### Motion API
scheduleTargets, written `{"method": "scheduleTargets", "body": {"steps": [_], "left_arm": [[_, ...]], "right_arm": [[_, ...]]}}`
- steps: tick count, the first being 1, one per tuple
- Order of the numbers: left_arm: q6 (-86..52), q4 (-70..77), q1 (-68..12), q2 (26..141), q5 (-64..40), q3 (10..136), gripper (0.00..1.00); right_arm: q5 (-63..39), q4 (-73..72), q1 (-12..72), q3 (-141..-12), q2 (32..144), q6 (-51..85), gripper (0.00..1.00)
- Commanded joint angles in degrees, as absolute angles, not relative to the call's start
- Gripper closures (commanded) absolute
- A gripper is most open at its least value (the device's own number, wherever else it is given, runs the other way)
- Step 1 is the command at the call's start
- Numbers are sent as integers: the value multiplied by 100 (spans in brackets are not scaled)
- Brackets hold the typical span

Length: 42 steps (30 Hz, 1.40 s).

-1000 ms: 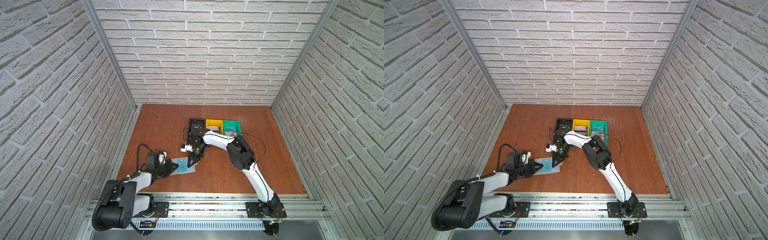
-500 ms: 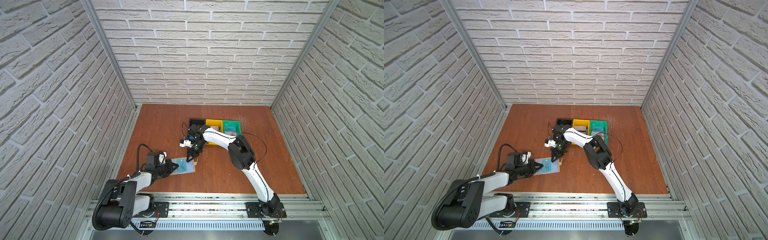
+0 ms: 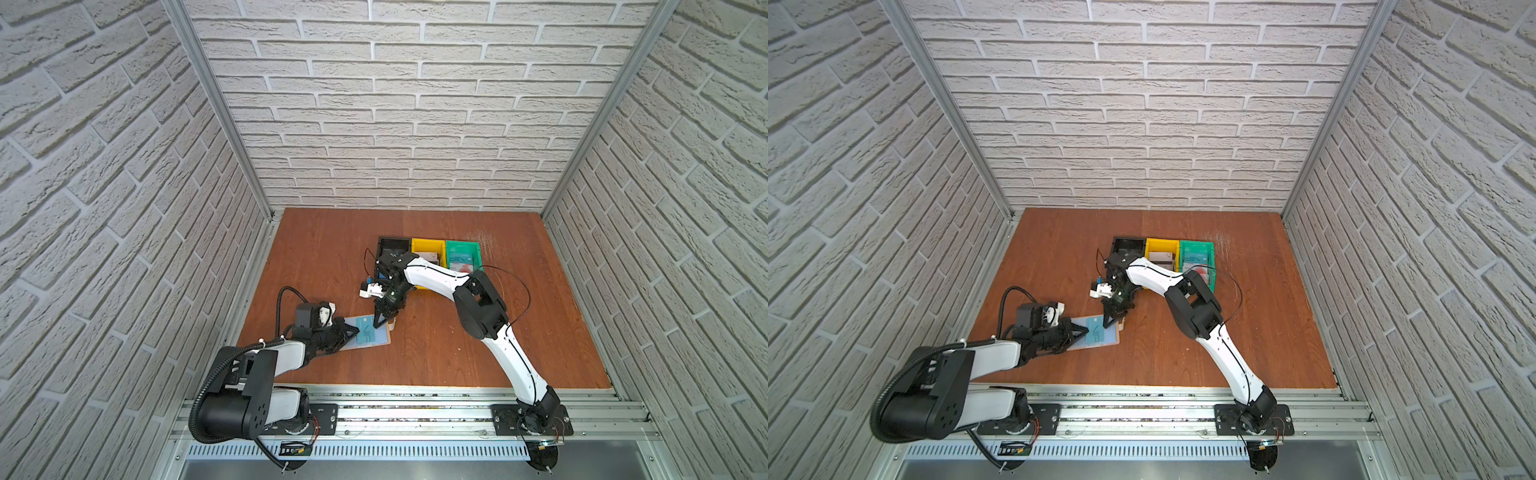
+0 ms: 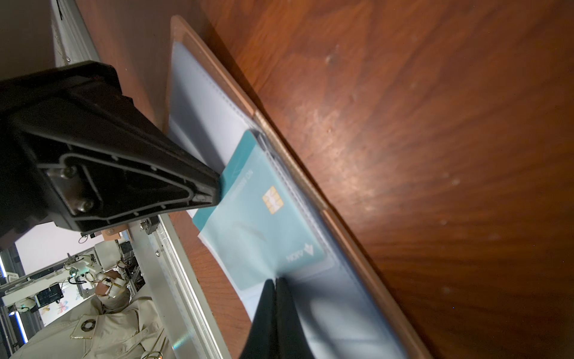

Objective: Take the credit cards out of the card holder
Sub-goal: Take out the credit card from the card slot.

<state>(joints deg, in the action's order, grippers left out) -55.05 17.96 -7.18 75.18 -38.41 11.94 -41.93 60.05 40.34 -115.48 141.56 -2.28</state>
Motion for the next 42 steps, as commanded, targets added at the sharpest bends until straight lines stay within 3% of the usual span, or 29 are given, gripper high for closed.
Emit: {"method": "scheduleTargets", "body": {"steps": [1, 17, 42], "left_arm": [[-5423, 1530, -756, 7652, -3512, 1142, 100], [-5525, 1826, -971, 8180, -3561, 1372, 100], [-5348, 1091, -838, 7595, -3388, 1308, 100]], "right_arm": [[-4049, 6073, 4062, -11452, 14251, -212, 94], [-4366, 5937, 4088, -11392, 14322, -211, 94], [-3822, 5827, 3728, -10626, 14327, -243, 94]]}}
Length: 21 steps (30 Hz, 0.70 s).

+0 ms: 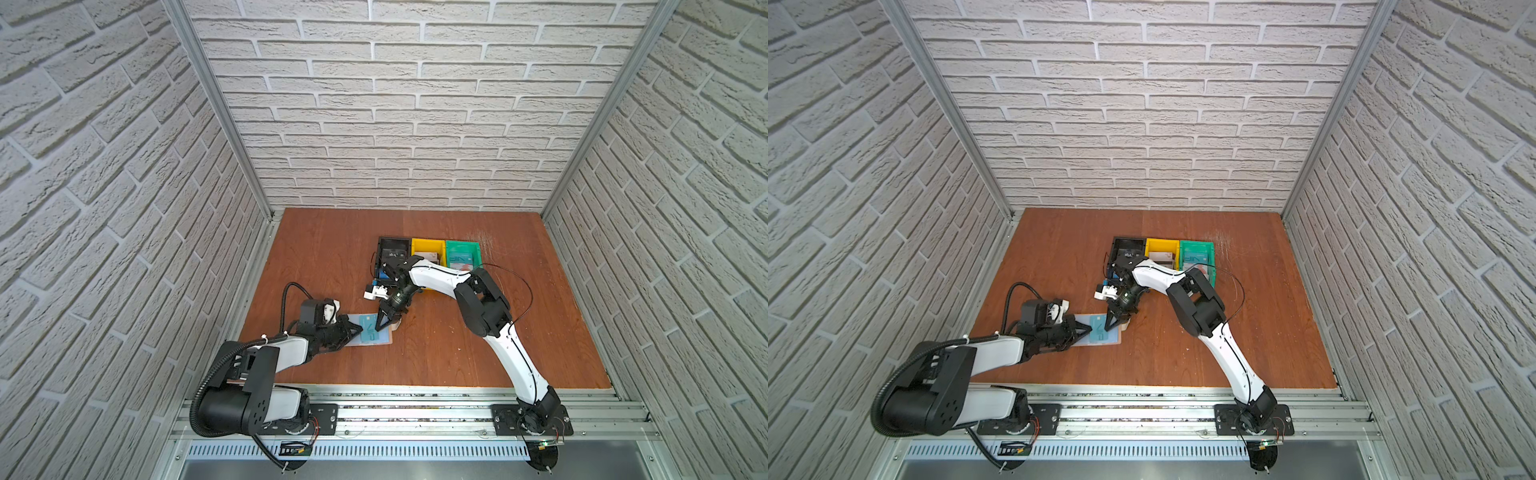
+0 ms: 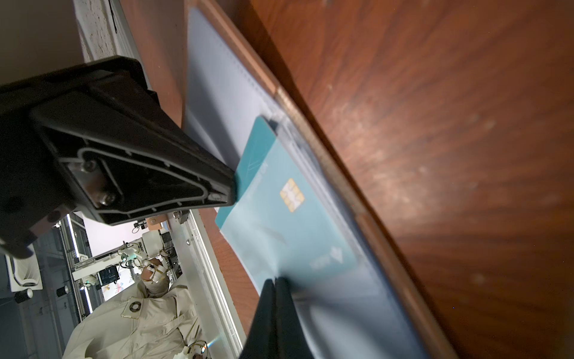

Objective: Take the credit cards out of the card holder
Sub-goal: Take out the credit card from the card slot.

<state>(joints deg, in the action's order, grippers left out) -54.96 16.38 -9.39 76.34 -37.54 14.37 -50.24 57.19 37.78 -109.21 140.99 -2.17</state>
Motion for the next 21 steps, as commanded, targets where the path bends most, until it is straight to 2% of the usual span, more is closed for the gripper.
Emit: {"method": "scheduleTargets", "body": {"steps": [1, 21], "left_arm": [[-5344, 1077, -839, 7569, -3384, 1303, 100], [-5187, 793, -685, 7438, -3413, 1397, 100]], "right_arm": [[-3830, 5818, 3732, -10619, 14330, -240, 94], [-3988, 5837, 3718, -10679, 14295, -255, 94]]}}
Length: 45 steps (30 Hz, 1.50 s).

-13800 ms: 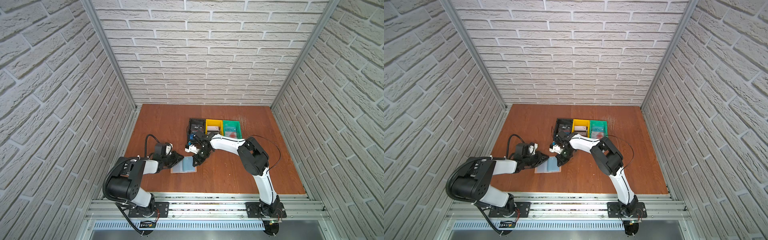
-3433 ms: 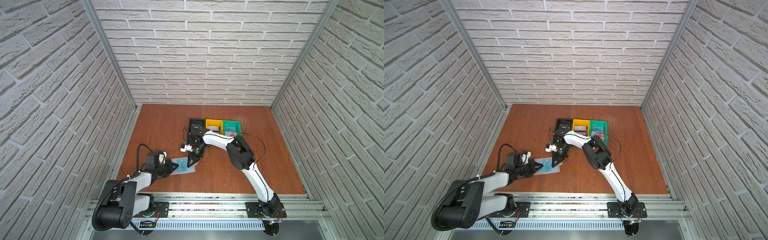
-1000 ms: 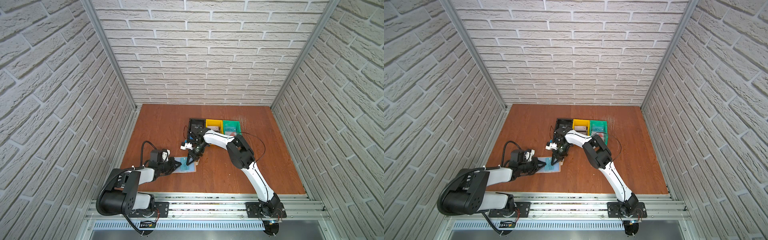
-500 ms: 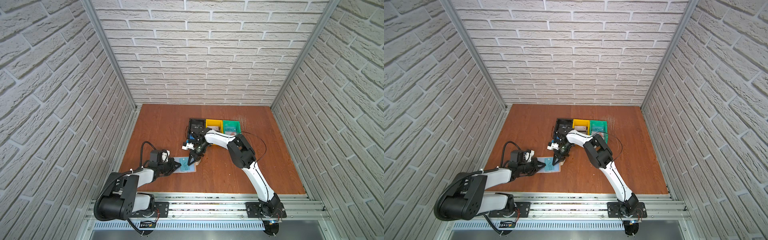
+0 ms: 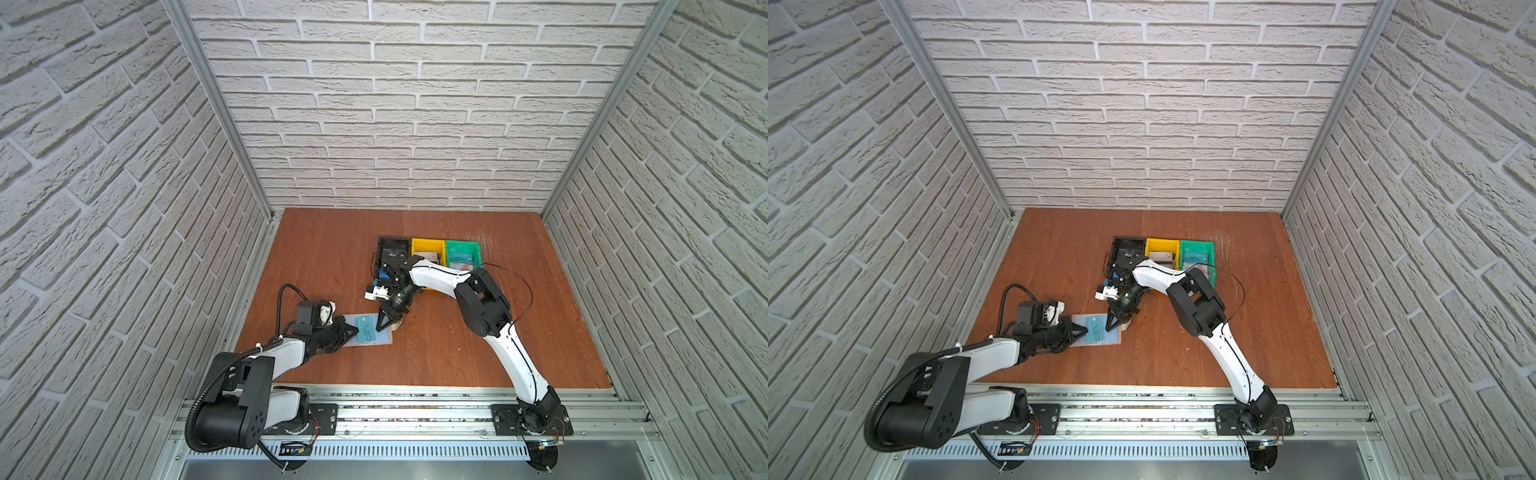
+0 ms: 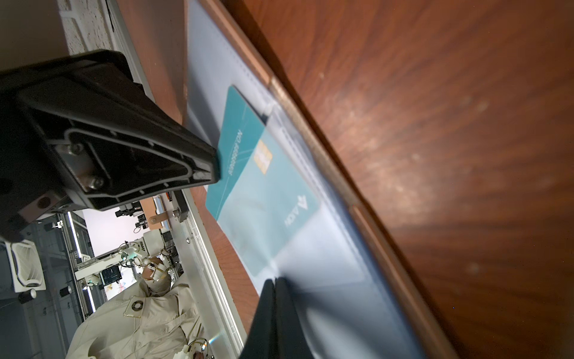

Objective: Take the credit cards out of the card holder
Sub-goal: Take out the credit card from the card slot.

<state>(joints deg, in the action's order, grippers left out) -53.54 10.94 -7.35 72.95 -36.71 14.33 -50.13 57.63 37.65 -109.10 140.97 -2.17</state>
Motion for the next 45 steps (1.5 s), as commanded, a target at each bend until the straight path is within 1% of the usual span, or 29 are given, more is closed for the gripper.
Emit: {"method": "scheduleTargets", "body": {"steps": [1, 8, 14, 23, 29, 36, 45], "left_arm": [[-5207, 853, -694, 7479, -3436, 1397, 100], [-5281, 1074, -790, 7636, -3445, 1441, 100], [-5284, 1020, -791, 7583, -3428, 1433, 100], [-5265, 957, -787, 7567, -3419, 1490, 100], [-5231, 870, -791, 7566, -3410, 1529, 100], [-5265, 953, -791, 7638, -3410, 1529, 100], [-5258, 950, -791, 7616, -3419, 1508, 100]], "right_arm": [[-4069, 5819, 3718, -10697, 14230, -251, 95], [-4304, 5866, 3805, -11188, 13876, -219, 94], [-4312, 5986, 3843, -11560, 14028, -193, 95], [-4291, 5946, 3848, -11348, 14344, -213, 95], [-4354, 6009, 3855, -11341, 14274, -253, 94], [-4505, 6074, 3929, -11616, 13995, -237, 94], [-4608, 6022, 4022, -11606, 14207, -192, 95]]}}
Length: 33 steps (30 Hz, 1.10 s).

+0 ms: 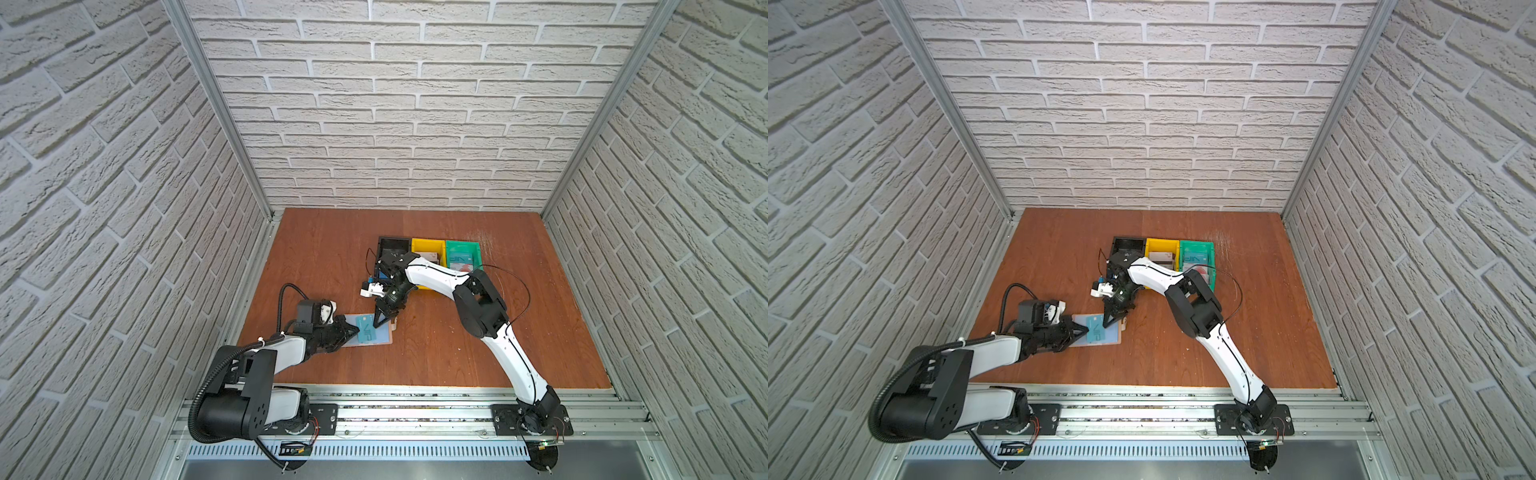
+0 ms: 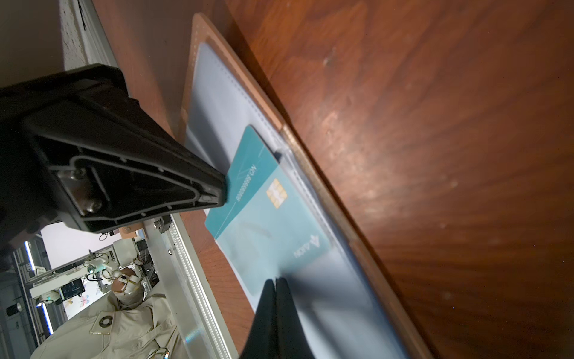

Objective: Take the credit cards out of the card holder
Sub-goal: Take out the credit card from the card slot, then place the credit card in the storage box.

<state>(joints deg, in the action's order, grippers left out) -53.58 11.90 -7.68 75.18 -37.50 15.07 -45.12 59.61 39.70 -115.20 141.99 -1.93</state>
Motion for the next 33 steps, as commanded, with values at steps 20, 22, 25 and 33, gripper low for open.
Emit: {"method": "scheduleTargets", "body": {"steps": [20, 22, 25, 33], "left_arm": [[-5041, -180, -313, 6714, -3281, 1672, 100], [-5036, -337, -236, 6520, -3246, 1702, 100], [-4932, -851, -67, 6145, -3182, 1903, 100], [-4885, -1330, 44, 5765, -3327, 2514, 100]], "right_arm": [[-3504, 6223, 3921, -11164, 14494, -342, 94], [-3511, 6231, 3912, -11149, 14475, -354, 94], [-3637, 6282, 3903, -11160, 14357, -384, 94], [-3975, 6521, 3885, -11558, 13603, -480, 38]]}}
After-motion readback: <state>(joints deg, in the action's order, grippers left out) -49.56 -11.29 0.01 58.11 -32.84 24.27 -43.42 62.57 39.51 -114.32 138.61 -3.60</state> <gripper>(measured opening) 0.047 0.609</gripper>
